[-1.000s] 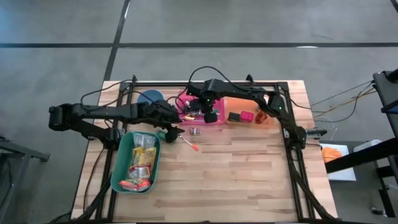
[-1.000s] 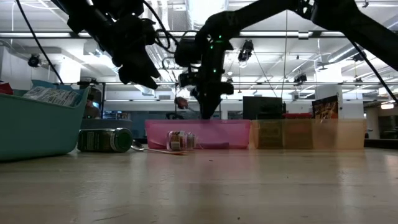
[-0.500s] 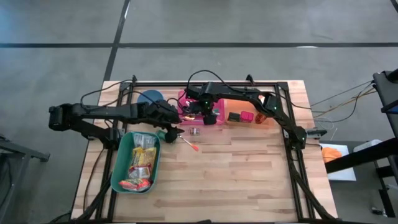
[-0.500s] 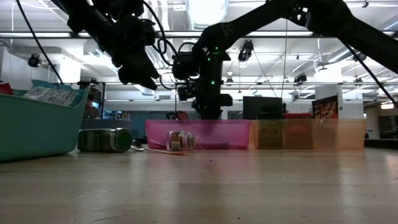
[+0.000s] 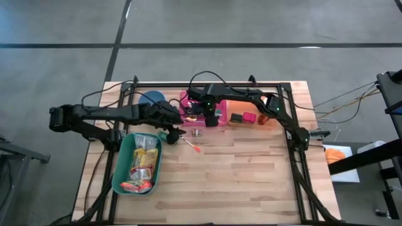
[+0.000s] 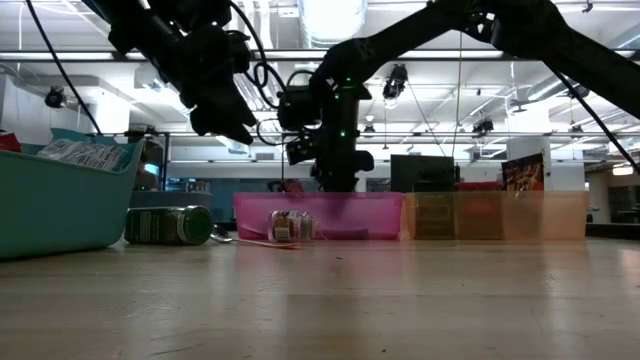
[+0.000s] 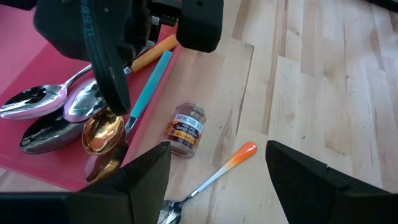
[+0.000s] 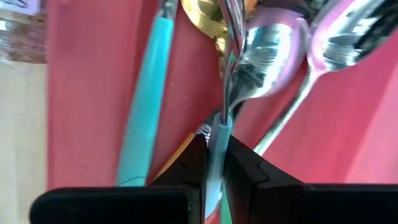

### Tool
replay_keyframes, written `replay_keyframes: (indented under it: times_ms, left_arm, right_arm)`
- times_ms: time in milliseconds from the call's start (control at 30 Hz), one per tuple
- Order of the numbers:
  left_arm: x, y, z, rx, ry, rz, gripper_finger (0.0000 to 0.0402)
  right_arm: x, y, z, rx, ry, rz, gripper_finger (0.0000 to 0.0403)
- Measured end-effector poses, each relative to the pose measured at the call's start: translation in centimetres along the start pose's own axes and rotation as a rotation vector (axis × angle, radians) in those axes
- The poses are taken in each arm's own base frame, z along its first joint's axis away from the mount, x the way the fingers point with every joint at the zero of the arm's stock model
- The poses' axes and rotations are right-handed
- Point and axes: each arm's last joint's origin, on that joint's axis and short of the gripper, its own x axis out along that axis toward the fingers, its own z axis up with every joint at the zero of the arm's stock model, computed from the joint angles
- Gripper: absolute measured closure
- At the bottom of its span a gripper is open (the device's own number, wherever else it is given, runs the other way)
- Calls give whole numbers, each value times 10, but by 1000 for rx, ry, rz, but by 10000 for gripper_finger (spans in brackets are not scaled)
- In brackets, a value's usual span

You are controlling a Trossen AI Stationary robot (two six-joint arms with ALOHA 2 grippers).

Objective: Pick & Place Food Item
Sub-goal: Put the blue spoon into the pink bin, then put the green spice bottle into the orange bin

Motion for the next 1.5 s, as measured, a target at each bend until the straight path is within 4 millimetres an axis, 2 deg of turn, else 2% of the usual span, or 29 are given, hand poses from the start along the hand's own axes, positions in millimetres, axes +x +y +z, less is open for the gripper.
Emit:
replay_keyframes:
  times_ms: [200,500,767,1033,1300,1500]
  left_arm:
    - [0,0,0,0,-2,0,135]
    - [0,0,0,0,-2,0,135]
    - [0,0,0,0,-1,0,135]
    - [0,0,0,0,-2,0,135]
    - [0,0,2,2,-26,-4,135]
    - [0,-1,5,-76,-51,-11,135]
  right_arm:
    - [6,1,-3,5,3,35,376]
    - [10,3,-5,24,15,41,312]
    - [10,3,-5,25,12,39,306]
    - [10,2,-3,107,0,31,299]
    - [-3,3,-4,177,31,28,230]
    - [-16,8,-5,240,78,43,200]
